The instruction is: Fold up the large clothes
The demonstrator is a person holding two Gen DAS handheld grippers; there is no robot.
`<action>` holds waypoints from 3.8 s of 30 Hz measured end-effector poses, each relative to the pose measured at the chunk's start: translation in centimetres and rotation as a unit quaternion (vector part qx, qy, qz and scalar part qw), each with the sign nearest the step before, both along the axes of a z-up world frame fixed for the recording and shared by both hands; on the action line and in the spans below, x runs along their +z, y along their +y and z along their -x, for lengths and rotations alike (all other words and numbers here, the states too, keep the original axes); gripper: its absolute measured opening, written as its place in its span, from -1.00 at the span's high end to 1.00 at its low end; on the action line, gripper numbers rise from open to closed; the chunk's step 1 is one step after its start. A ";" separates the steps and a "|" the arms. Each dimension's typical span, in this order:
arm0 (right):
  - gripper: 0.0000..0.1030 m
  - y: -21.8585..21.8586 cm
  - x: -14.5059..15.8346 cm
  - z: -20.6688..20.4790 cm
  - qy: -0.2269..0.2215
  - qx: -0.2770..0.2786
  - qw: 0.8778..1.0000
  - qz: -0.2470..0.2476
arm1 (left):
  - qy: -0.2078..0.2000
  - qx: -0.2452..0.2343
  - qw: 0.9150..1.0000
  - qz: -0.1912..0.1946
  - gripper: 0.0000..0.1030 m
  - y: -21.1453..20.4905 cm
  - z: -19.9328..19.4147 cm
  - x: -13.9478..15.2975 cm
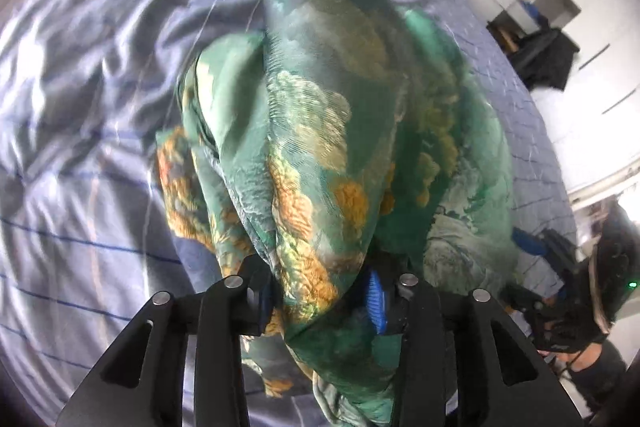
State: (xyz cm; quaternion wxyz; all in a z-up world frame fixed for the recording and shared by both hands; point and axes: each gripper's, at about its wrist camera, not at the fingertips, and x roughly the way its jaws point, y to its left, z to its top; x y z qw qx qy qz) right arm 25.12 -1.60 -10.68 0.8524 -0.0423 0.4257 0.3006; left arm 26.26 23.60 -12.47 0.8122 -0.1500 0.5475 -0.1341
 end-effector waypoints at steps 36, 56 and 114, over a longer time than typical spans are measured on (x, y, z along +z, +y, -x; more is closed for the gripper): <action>-0.28 3.5 4.1 -8.2 0.022 0.013 0.999 0.043 | -0.032 0.019 0.998 0.050 0.20 3.3 2.9 -2.3; -0.36 0.1 0.6 2.9 0.004 -0.013 0.998 0.064 | -0.069 0.062 0.995 0.027 -0.42 2.8 5.8 -0.1; -0.44 -4.4 5.0 -9.0 -0.056 0.040 0.993 -0.100 | -0.086 0.035 0.995 0.024 0.08 -1.3 -6.9 4.8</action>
